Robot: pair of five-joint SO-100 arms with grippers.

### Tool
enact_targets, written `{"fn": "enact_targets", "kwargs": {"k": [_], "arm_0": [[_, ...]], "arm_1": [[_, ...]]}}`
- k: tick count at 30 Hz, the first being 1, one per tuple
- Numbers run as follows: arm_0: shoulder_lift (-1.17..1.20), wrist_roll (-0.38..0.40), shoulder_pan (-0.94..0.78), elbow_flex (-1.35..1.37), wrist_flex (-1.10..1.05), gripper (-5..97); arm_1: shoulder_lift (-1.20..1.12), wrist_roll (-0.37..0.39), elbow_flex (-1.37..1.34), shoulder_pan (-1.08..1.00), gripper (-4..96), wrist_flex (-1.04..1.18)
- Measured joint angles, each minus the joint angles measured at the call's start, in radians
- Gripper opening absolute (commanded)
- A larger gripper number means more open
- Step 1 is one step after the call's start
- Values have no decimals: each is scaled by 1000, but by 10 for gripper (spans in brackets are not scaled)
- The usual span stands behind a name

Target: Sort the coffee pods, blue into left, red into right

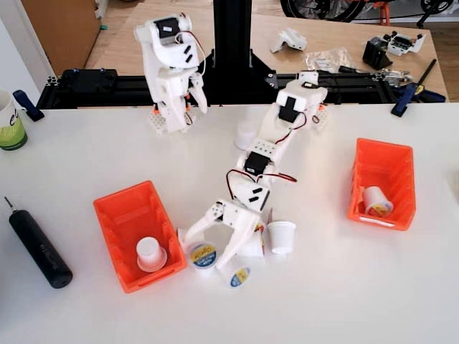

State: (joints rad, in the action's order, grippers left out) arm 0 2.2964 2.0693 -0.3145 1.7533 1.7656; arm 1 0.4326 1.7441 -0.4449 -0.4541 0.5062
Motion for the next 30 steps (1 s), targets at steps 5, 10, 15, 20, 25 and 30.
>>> {"fn": "enact_targets", "kwargs": {"k": [5, 10, 15, 20, 25, 30], "arm_0": [[0, 0, 0, 0, -14, 240], [0, 9, 0, 6, -25, 239], [0, 9, 0, 8, -26, 239], [5, 9, 0, 8, -26, 238], [5, 9, 0, 8, -26, 238], [5, 9, 0, 11, -26, 238]], "arm_1": [[-9, 0, 0, -5, 361, 32], [-20, 6, 2, -9, 360, 71], [-41, 26, 2, -9, 351, 80], [-55, 29, 6, -9, 320, 51], [-60, 21, 6, -18, 321, 35], [-75, 18, 6, -28, 288, 11]]}}
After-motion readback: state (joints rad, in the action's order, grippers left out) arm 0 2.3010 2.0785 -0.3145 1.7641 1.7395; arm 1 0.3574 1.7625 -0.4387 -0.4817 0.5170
